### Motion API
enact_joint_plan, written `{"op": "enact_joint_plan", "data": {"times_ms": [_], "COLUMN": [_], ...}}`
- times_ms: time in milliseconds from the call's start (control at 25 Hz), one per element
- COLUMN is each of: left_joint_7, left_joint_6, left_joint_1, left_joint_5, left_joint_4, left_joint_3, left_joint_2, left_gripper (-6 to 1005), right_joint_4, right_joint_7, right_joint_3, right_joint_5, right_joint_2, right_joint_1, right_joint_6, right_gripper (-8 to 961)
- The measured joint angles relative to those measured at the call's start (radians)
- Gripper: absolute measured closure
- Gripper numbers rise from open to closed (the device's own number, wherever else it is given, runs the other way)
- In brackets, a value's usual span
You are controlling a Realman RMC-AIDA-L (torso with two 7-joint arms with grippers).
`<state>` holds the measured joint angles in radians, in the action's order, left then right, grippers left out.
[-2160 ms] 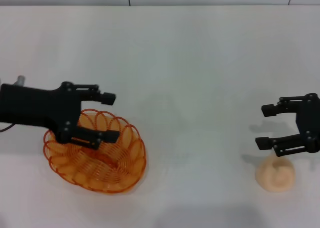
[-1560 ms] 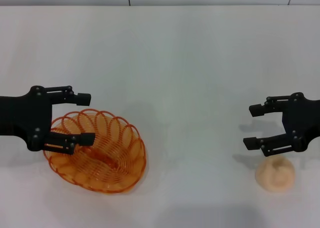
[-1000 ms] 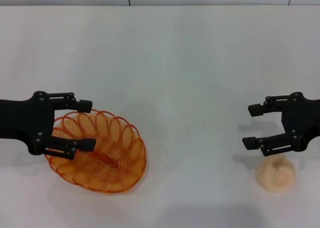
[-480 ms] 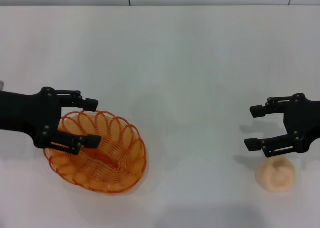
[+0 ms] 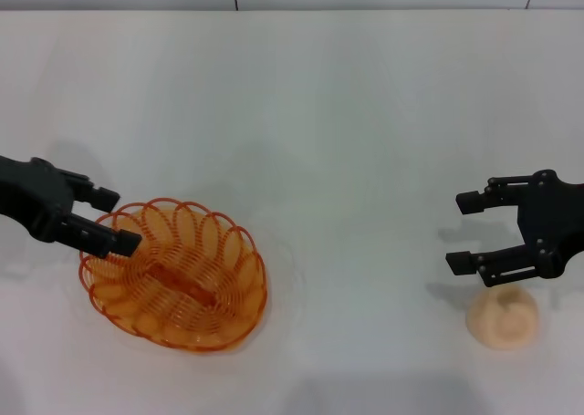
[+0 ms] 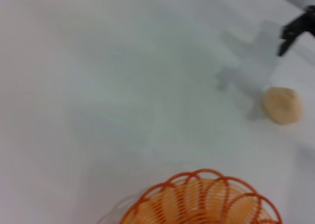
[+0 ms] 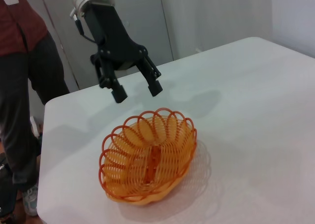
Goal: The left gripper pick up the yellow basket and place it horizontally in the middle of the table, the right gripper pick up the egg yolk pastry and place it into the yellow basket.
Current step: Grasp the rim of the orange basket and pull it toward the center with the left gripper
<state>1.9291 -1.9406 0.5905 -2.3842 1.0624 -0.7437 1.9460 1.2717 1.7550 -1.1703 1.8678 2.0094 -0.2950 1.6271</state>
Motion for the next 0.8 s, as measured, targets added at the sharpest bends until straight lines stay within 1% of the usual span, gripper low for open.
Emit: {"op": "enact_joint_plan", "data": {"times_ms": [160,240,360,440,640,800], "left_joint_7": [0.079,0.121,0.178,0.215,0.322,0.393], "left_joint_6": [-0.005,-0.009,-0.006,0.003,0.053,0.096], "left_joint_1": [0.008,0.012,0.013,0.018,0.045,0.065], "left_joint_5": [-0.062,-0.106,-0.133,-0.156,-0.251,-0.283], "left_joint_4": [0.028,0.041,0.047,0.047,0.037,0.021], "left_joint_3": [-0.004,-0.005,-0.004,-0.005,-0.006,-0.014], "left_joint_2": [-0.009,-0.018,-0.028,-0.030,-0.015,-0.002], "left_gripper": [172,174,177,179,185,189], "right_joint_4": [0.002,0.005,0.006,0.006,0.010,0.011], "right_joint_7": [0.001,0.006,0.010,0.010,0.012,0.013], "right_joint_3": [0.000,0.000,0.000,0.000,0.000,-0.001], "right_joint_5": [-0.001,-0.001,-0.001,-0.001,-0.005,-0.013], "right_joint_2": [0.000,0.000,0.000,0.000,0.000,0.000], "right_joint_1": [0.000,-0.001,-0.002,-0.002,-0.004,-0.004], "right_joint_6": [0.001,0.002,0.002,0.002,-0.001,-0.004], "right_gripper": [138,138,138,138,138,138]}}
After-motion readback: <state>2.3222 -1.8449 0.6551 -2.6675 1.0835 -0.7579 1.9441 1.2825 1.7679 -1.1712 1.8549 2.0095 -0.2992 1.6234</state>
